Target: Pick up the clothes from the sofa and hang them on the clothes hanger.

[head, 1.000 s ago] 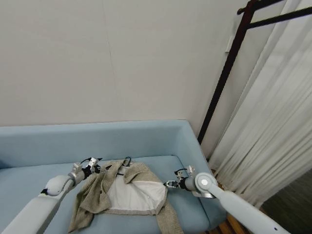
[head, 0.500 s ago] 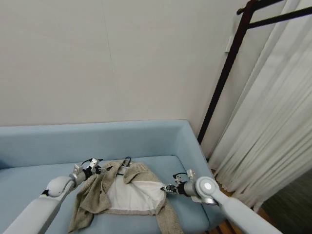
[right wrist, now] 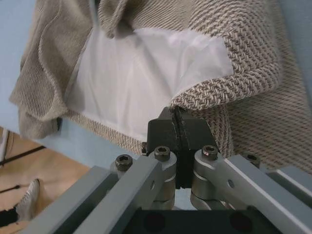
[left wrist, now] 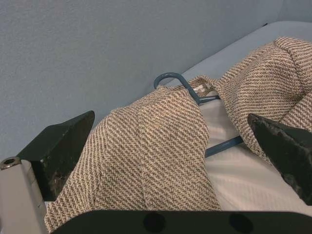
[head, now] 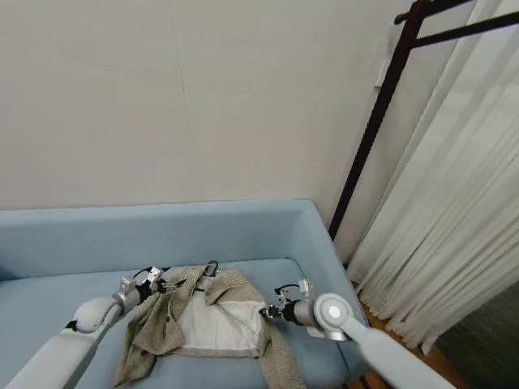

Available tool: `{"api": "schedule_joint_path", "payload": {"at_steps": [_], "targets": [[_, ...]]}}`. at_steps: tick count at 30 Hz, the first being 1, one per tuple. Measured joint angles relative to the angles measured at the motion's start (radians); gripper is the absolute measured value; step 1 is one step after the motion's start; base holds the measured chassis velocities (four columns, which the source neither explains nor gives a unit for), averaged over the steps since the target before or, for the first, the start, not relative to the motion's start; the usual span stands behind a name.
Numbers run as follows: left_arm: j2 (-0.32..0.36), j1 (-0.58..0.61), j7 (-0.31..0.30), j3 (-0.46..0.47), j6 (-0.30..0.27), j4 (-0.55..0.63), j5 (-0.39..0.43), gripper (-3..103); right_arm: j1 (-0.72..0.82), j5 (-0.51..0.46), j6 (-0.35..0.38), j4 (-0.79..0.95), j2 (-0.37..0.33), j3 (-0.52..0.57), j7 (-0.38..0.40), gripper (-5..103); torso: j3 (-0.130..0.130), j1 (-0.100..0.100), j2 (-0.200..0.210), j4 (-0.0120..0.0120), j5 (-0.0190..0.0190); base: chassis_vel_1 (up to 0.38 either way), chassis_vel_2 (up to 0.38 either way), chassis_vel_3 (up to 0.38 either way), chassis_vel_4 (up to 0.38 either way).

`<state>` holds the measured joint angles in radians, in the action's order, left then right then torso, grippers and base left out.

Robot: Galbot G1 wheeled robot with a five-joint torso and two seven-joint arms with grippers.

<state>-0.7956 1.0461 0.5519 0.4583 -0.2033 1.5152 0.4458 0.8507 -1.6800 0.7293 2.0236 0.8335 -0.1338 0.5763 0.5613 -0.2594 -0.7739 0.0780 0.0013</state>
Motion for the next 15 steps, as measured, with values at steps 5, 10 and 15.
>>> {"api": "schedule_joint_path", "payload": {"at_steps": [5, 10, 15], "targets": [[-0.004, 0.003, 0.000, -0.001, 0.000, 0.006, -0.003, 100, 0.012, 0.111, 0.000, 0.037, 0.018, -0.074, -0.050, 0, 0.000, 0.000, 0.000, 0.0001, 0.0001, 0.000, 0.000, 0.000, 0.000], [-0.010, 0.016, 0.000, -0.002, 0.000, 0.019, -0.009, 100, 0.013, 0.201, -0.001, 0.039, 0.064, -0.157, -0.083, 0, 0.000, 0.000, 0.000, -0.0001, 0.0001, 0.000, 0.000, 0.000, 0.000], [-0.011, 0.041, 0.001, 0.007, -0.001, 0.041, -0.022, 100, 0.012, 0.334, -0.014, 0.025, 0.106, -0.265, -0.126, 0, 0.000, 0.000, 0.000, -0.0001, 0.0001, 0.000, 0.000, 0.000, 0.000]]}}
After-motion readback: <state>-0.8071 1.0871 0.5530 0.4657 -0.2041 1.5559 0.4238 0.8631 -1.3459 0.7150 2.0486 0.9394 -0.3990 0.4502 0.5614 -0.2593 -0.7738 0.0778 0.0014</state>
